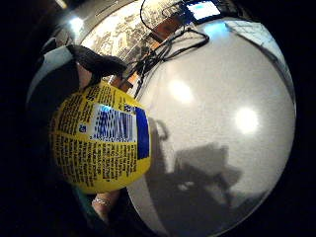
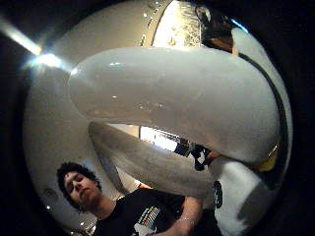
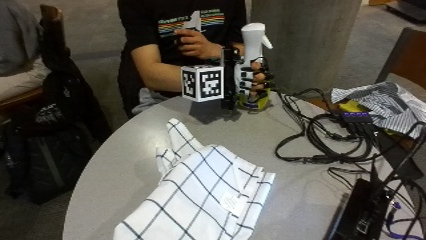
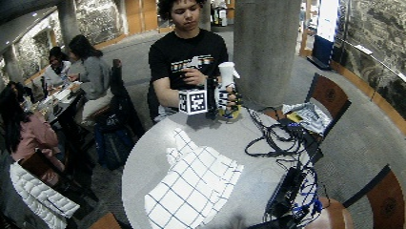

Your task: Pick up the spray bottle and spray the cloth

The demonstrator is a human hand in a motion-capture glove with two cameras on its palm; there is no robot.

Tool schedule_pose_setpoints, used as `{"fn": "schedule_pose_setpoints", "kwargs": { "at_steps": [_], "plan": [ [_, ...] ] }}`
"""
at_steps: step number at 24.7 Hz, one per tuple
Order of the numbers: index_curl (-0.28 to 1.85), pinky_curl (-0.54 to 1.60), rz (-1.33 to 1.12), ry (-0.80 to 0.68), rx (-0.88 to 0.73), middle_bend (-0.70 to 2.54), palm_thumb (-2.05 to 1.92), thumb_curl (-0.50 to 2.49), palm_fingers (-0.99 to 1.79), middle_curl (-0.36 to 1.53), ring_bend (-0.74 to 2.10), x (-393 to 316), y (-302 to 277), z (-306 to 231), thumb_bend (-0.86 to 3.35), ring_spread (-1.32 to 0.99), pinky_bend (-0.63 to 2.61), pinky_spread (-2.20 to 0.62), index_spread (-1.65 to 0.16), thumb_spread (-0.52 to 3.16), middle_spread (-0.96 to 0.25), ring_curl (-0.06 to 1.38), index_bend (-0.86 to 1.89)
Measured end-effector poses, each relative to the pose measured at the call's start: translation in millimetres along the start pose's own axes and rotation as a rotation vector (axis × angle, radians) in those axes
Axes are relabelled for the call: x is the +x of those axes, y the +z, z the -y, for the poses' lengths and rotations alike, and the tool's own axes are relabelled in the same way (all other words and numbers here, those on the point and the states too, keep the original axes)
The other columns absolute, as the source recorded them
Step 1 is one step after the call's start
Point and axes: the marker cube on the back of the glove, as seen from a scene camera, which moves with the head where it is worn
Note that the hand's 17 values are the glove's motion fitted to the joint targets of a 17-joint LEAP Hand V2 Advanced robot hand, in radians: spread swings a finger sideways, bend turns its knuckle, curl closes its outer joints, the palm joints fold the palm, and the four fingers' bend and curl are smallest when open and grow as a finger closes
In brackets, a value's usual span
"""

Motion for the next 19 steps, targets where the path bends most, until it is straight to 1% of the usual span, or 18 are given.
{"fn": "schedule_pose_setpoints", "kwargs": {
  "at_steps": [5,8,9,10,12,14,17,19],
  "plan": [
    [0.45,0.35,-0.018,0.027,0.045,0.24,0.83,0.52,1.08,0.46,0.26,15,1,13,-0.04,-0.02,0.25,0.11,-0.17,0.83,-0.04,0.36,0.16],
    [0.45,0.35,-0.045,0.01,-0.01,0.25,0.81,0.51,1.07,0.46,0.27,11,11,-5,-0.05,-0.02,0.24,0.11,-0.18,0.84,-0.04,0.36,0.13],
    [0.43,0.35,-0.062,0.01,-0.034,0.23,0.79,0.49,1.01,0.46,0.28,9,10,-13,-0.05,-0.02,0.25,0.11,-0.19,0.85,-0.04,0.37,0.1],
    [0.4,0.36,-0.082,0.014,-0.049,0.22,0.76,0.48,0.89,0.46,0.28,7,5,-20,-0.06,-0.01,0.27,0.13,-0.19,0.85,-0.03,0.37,0.01],
    [0.35,0.39,-0.126,0.022,-0.04,0.28,0.73,0.47,0.7,0.48,0.31,3,-17,-35,-0.06,0.01,0.32,0.16,-0.2,0.86,-0.03,0.4,-0.11],
    [0.33,0.4,-0.209,0.021,0.025,0.25,0.73,0.46,0.62,0.47,0.33,-3,-50,-53,-0.05,0.03,0.36,0.18,-0.21,0.87,-0.01,0.41,-0.05],
    [0.31,0.38,-0.399,0.02,0.182,0.26,0.73,0.45,0.64,0.46,0.31,-6,-101,-77,-0.03,0.05,0.33,0.2,-0.22,0.9,0.0,0.38,0.06],
    [0.31,0.36,-0.474,0.01,0.249,0.28,0.74,0.44,0.67,0.46,0.28,-6,-119,-85,-0.02,0.05,0.31,0.22,-0.23,0.92,0.0,0.36,0.11]
  ]
}}
